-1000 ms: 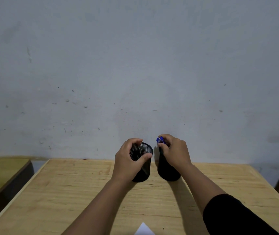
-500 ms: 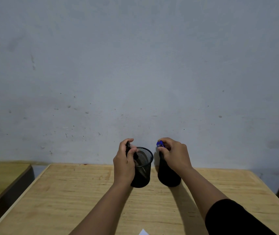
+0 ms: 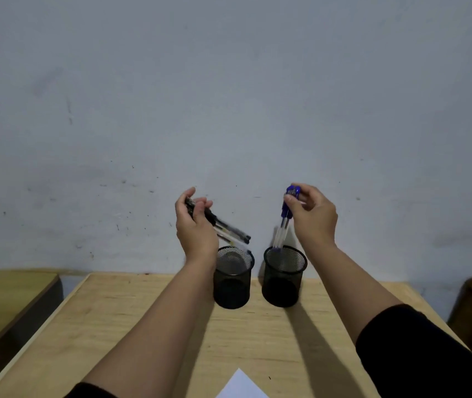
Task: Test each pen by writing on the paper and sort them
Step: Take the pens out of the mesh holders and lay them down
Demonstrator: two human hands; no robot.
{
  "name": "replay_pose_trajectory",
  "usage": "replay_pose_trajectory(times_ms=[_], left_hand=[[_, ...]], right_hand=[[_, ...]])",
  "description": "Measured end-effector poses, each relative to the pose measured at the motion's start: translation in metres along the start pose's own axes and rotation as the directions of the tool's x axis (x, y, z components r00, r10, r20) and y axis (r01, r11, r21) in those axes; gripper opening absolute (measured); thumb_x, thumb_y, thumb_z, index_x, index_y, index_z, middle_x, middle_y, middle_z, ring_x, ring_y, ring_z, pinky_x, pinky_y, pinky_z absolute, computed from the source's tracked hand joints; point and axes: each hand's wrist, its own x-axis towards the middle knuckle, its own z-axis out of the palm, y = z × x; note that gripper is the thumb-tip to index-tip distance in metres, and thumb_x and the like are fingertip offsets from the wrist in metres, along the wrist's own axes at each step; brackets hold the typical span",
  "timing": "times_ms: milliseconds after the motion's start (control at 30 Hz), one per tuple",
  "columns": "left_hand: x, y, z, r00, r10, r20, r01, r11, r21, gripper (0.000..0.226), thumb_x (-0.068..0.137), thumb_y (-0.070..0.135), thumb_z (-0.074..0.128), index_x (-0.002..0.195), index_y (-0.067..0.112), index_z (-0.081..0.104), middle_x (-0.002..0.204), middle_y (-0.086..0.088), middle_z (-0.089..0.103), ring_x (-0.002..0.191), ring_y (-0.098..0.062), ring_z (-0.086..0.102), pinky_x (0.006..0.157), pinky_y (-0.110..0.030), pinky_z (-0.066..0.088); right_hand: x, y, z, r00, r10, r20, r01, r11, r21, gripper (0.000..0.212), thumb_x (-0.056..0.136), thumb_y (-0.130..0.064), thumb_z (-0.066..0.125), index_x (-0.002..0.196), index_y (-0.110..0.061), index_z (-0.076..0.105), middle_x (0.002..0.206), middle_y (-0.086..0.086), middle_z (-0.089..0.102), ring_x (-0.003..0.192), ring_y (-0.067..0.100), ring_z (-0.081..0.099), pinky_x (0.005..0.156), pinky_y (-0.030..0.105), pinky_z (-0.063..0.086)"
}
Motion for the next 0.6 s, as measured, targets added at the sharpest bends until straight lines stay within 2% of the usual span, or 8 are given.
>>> replay_pose_trajectory(times_ms=[133, 233, 333, 400, 467, 533, 600], left_hand=[[-0.011, 0.014, -0.016, 0.997, -0.044, -0.058, 0.039, 0.996, -0.084, 0.022, 0.097, 0.016, 0.039, 0.11, 0.031, 0.05, 0.085, 0.012, 0.065, 0.091, -0.01, 0.064, 0.088, -0.032, 0.049], [-0.035, 0.004, -0.039, 0.988, -0.111, -0.109, 0.103, 0.991, -0.084, 0.022, 0.097, 0.014, 0.038, 0.112, 0.027, 0.049, 0.088, 0.007, 0.065, 0.091, -0.009, 0.063, 0.091, -0.028, 0.047], [-0.062, -0.021, -0.064, 0.968, -0.195, -0.157, 0.189, 0.98, -0.056, 0.025, 0.097, 0.009, 0.037, 0.119, 0.015, 0.047, 0.094, -0.004, 0.063, 0.091, -0.013, 0.06, 0.092, -0.028, 0.043], [-0.078, -0.041, -0.078, 0.949, -0.261, -0.175, 0.263, 0.965, -0.014, 0.021, 0.096, 0.011, 0.039, 0.114, 0.017, 0.048, 0.095, -0.006, 0.064, 0.092, -0.017, 0.059, 0.091, -0.029, 0.042], [-0.089, -0.057, -0.089, 0.93, -0.325, -0.169, 0.337, 0.94, 0.046, 0.014, 0.096, 0.016, 0.041, 0.107, 0.024, 0.046, 0.097, -0.004, 0.065, 0.093, -0.019, 0.058, 0.088, -0.028, 0.041], [-0.097, -0.067, -0.096, 0.91, -0.389, -0.147, 0.407, 0.905, 0.126, 0.013, 0.096, 0.018, 0.044, 0.108, 0.021, 0.048, 0.103, -0.003, 0.061, 0.092, -0.019, 0.054, 0.082, -0.027, 0.037], [-0.1, -0.074, -0.105, 0.898, -0.42, -0.127, 0.439, 0.857, 0.269, 0.02, 0.094, 0.02, 0.049, 0.113, 0.017, 0.052, 0.109, -0.004, 0.058, 0.092, -0.022, 0.051, 0.079, -0.028, 0.036]], right_hand=[[-0.023, -0.01, -0.011, 0.989, 0.126, -0.076, -0.108, 0.972, 0.208, 0.029, 0.086, -0.011, 0.064, 0.112, -0.025, 0.062, 0.101, 0.006, 0.068, 0.093, 0.016, 0.065, 0.08, 0.034, 0.057], [-0.058, 0.005, -0.022, 0.971, 0.227, -0.078, -0.194, 0.933, 0.304, 0.038, 0.088, -0.01, 0.062, 0.123, -0.025, 0.057, 0.099, 0.005, 0.064, 0.088, 0.015, 0.063, 0.073, 0.028, 0.056], [-0.097, 0.04, -0.032, 0.934, 0.346, -0.089, -0.309, 0.907, 0.287, 0.037, 0.089, -0.009, 0.061, 0.124, -0.023, 0.059, 0.093, 0.003, 0.055, 0.08, 0.016, 0.06, 0.061, 0.018, 0.055], [-0.12, 0.063, -0.038, 0.9, 0.422, -0.111, -0.381, 0.884, 0.273, 0.03, 0.088, -0.006, 0.061, 0.114, -0.02, 0.063, 0.091, 0.004, 0.054, 0.074, 0.016, 0.057, 0.053, 0.012, 0.053], [-0.136, 0.083, -0.045, 0.856, 0.502, -0.126, -0.469, 0.856, 0.218, 0.019, 0.088, -0.005, 0.061, 0.101, -0.019, 0.063, 0.09, 0.007, 0.058, 0.07, 0.016, 0.058, 0.048, 0.011, 0.051], [-0.145, 0.096, -0.052, 0.814, 0.568, -0.119, -0.549, 0.82, 0.159, 0.013, 0.088, -0.007, 0.061, 0.097, -0.016, 0.061, 0.093, 0.008, 0.062, 0.074, 0.02, 0.063, 0.054, 0.017, 0.054], [-0.149, 0.104, -0.059, 0.826, 0.55, -0.124, -0.553, 0.833, 0.014, 0.01, 0.086, -0.01, 0.064, 0.095, -0.015, 0.062, 0.101, 0.009, 0.063, 0.087, 0.024, 0.063, 0.07, 0.026, 0.052]])
